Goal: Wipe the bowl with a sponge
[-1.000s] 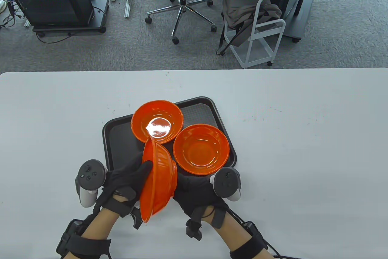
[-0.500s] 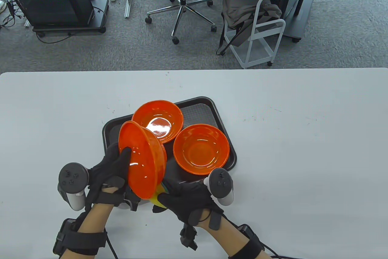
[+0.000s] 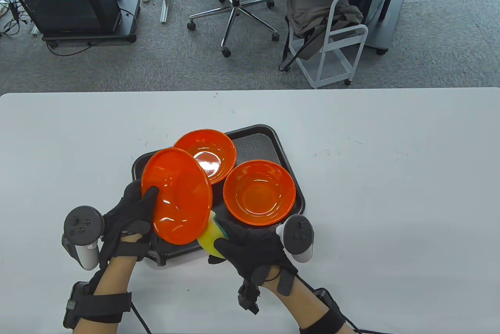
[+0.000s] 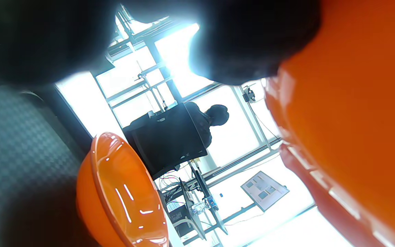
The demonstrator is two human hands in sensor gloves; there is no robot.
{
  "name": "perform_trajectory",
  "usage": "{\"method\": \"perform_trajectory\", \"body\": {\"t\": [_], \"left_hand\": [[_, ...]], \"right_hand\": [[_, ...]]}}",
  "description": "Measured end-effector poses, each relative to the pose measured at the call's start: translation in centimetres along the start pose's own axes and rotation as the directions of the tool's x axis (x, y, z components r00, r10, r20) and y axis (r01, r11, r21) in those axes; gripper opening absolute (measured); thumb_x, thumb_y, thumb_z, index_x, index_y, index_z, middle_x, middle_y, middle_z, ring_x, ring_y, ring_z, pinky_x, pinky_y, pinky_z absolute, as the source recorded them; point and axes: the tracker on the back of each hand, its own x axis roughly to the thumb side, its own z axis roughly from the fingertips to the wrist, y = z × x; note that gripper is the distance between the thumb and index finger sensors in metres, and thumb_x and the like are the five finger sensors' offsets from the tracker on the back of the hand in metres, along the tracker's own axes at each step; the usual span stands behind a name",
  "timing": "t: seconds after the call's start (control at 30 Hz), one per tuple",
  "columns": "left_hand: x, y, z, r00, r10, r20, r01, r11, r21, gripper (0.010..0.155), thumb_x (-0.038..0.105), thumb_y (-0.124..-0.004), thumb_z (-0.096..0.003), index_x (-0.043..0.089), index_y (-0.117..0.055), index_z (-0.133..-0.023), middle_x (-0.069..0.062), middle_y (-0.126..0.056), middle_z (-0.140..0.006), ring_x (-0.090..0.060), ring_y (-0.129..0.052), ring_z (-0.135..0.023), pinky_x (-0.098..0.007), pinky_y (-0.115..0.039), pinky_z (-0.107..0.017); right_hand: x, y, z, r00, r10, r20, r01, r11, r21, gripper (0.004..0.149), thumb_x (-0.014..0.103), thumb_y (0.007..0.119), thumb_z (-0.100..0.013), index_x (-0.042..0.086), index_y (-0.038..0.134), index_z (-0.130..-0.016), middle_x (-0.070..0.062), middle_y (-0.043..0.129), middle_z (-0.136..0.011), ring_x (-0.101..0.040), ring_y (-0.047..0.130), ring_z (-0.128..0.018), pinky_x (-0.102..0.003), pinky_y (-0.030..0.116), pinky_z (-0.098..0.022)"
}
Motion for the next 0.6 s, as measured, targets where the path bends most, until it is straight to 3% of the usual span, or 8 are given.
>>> {"method": "perform_trajectory", "body": {"t": [0.23, 0.4, 0.6], "left_hand": [[-0.5, -0.3, -0.3, 0.998, -0.056, -0.039, 0.052, 0.993, -0.103, 0.055, 0.050, -0.086, -0.0482, 0.014, -0.080, -0.090, 0.002, -0.100, -0.030, -0.005, -0.091, 0.008, -0.032, -0.093, -0.008], [-0.1, -0.6, -0.3, 0.996, -0.087, -0.012, 0.084, 0.983, -0.162, 0.055, 0.050, -0.086, -0.0484, 0.014, -0.081, -0.090, 0.002, -0.100, -0.030, -0.005, -0.091, 0.008, -0.032, -0.093, -0.008], [0.1, -1.5, -0.2, 0.997, -0.066, 0.027, 0.071, 0.949, -0.307, 0.056, 0.050, -0.084, -0.0495, 0.015, -0.080, -0.093, 0.002, -0.100, -0.029, -0.005, -0.090, 0.008, -0.032, -0.093, -0.007]], "right_hand": [[0.9, -1.8, 0.4, 0.985, 0.162, 0.066, -0.151, 0.977, -0.151, 0.054, 0.030, 0.077, -0.055, -0.008, 0.058, -0.088, -0.033, 0.087, -0.074, -0.032, 0.105, -0.047, -0.058, 0.080, -0.045], [1.3, -2.6, 0.7, 0.948, 0.308, 0.082, -0.288, 0.938, -0.192, 0.053, 0.030, 0.076, -0.055, -0.004, 0.057, -0.092, -0.032, 0.085, -0.078, -0.033, 0.103, -0.051, -0.058, 0.079, -0.046], [1.4, -3.0, 0.9, 0.942, 0.319, 0.103, -0.292, 0.932, -0.216, 0.051, 0.030, 0.076, -0.055, 0.004, 0.057, -0.095, -0.029, 0.083, -0.085, -0.034, 0.100, -0.057, -0.059, 0.077, -0.048]]}}
